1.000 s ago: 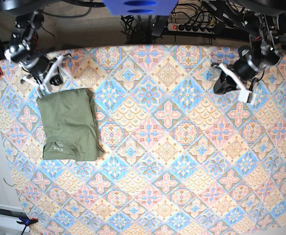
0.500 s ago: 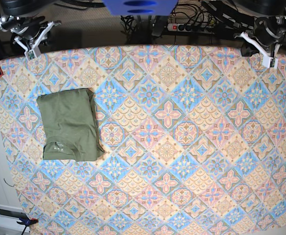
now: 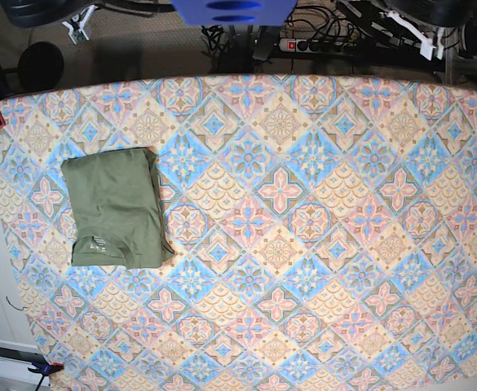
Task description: Layout the t-shirt on the table in an organized manner, then fold the t-shirt properly
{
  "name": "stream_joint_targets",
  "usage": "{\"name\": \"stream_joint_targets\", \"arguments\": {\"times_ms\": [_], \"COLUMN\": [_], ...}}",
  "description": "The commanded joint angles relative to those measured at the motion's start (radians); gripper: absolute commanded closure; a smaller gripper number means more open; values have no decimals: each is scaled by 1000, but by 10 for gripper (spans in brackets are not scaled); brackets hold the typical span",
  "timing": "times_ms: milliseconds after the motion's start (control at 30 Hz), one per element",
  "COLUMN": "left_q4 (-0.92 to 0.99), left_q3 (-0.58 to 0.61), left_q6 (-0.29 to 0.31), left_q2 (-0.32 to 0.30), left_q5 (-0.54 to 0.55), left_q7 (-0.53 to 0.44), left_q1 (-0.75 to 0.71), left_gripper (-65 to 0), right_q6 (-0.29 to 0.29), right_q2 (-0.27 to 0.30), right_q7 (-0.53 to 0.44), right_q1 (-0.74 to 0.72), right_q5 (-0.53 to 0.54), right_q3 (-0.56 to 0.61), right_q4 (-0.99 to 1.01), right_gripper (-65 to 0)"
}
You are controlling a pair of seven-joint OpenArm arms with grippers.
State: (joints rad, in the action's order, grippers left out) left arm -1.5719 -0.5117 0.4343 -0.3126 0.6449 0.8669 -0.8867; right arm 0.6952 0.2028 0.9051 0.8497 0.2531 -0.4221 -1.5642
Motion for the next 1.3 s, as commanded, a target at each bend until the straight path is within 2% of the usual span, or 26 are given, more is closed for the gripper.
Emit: {"name": "stream_joint_targets", "arguments": {"times_ms": [0,200,300,467,533,700,833,900,1000,1100,1200,1267], "left_q4": [21,265,402,581,654,894,1063,1117,1188,1226,1252,1253], "left_q3": [26,167,232,358,394,539,638,692,776,836,896,945], "left_q6": [1,1,1,-1,-1,-1,-2,-2,-2,-9,-81,-133], "left_q2": [-12,-10,-10,-6,-4,-3,-3,17,34,68,83,102], "left_q5": [-23,-132,-178,-244,-261,-265,-265,-265,-265,-265,-265,-265], "left_q7": [-31,-174,-259,-364,-406,-568,-696,-748,-796,-851,-894,-918], "left_q1": [1,111,176,292,327,446,527,561,602,625,636,636], "left_gripper": [0,0,0,0,0,0,0,0,0,0,0,0], "right_q6": [3,3,3,3,3,3,3,3,-70,-87,-104,-184], "right_q2": [11,11,11,11,10,10,10,10,10,8,8,7], "right_q7": [-19,-63,-172,-370,-455,-679,-785,-817,-834,-834,-834,-835], "right_q1": [-13,-152,-215,-333,-387,-505,-559,-571,-579,-596,-617,-634], "right_q5": [5,4,-41,-243,-280,-286,-286,-286,-286,-286,-286,-286], "right_q3": [16,87,90,82,82,87,88,88,88,88,88,88], "right_q4": [18,291,448,743,875,1166,1296,1320,1329,1332,1370,1392], "right_gripper": [-13,-3,-3,-3,-2,-2,-2,-5,-6,-7,-7,-7]}}
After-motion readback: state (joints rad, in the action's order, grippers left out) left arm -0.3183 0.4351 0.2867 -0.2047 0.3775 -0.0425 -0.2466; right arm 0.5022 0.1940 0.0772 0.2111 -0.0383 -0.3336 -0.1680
